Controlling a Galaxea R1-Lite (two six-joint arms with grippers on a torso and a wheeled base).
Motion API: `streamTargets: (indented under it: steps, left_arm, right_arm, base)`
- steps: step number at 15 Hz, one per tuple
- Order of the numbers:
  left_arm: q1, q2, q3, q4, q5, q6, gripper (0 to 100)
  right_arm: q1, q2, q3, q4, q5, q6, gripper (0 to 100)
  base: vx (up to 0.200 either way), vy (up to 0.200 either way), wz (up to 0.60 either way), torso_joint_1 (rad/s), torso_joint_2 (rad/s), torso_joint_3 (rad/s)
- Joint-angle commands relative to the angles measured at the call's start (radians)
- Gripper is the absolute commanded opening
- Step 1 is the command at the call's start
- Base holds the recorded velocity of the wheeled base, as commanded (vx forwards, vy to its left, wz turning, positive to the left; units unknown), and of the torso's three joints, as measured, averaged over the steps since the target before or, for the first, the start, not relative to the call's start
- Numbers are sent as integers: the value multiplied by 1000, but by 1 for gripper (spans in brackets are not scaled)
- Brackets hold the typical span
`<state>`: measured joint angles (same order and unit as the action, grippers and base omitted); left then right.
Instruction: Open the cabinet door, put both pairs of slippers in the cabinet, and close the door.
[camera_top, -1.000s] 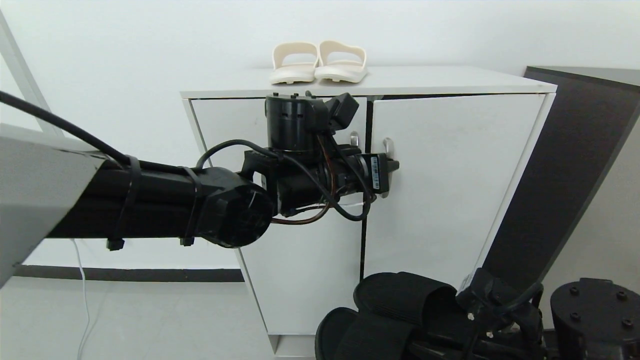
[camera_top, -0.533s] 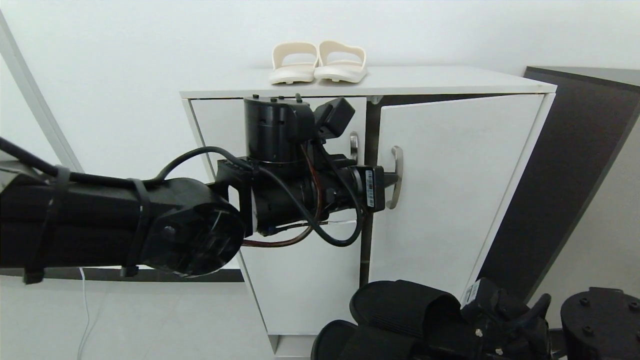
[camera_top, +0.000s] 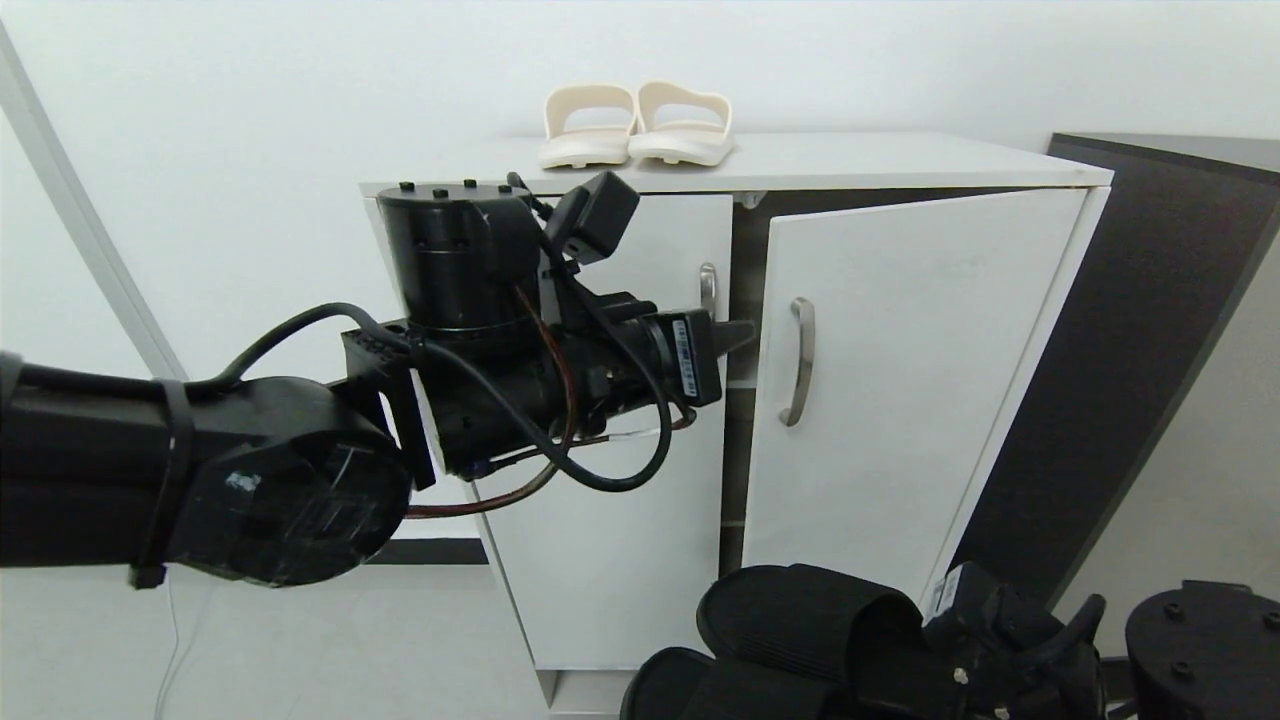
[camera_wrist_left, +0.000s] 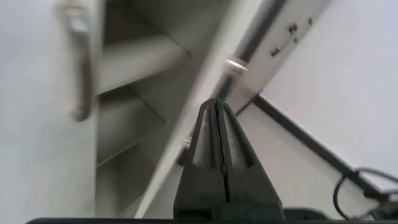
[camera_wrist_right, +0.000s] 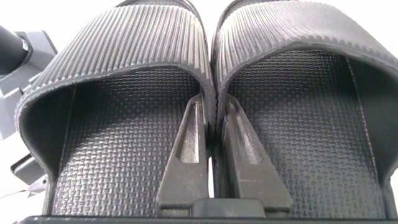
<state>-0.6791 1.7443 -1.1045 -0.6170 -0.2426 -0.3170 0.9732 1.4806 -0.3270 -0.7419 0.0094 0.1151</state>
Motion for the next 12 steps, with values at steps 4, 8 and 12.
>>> streamTargets:
  steps: [4,8,12]
  left_arm:
    - [27,86,-84,-3,-1,-14,0]
    - [35,190,-189,-1,8,-34,0]
    - [35,218,-215,-3,3,-42,0]
  right_arm:
    - [2,6,-1,-1,0,0,0]
    - [10,6,6,1,0,0,0]
    - [16,7,6,3,1,0,0]
  base:
    - [0,0,0,0,0,0]
    - [0,0,0,0,0,0]
    - [0,0,0,0,0,0]
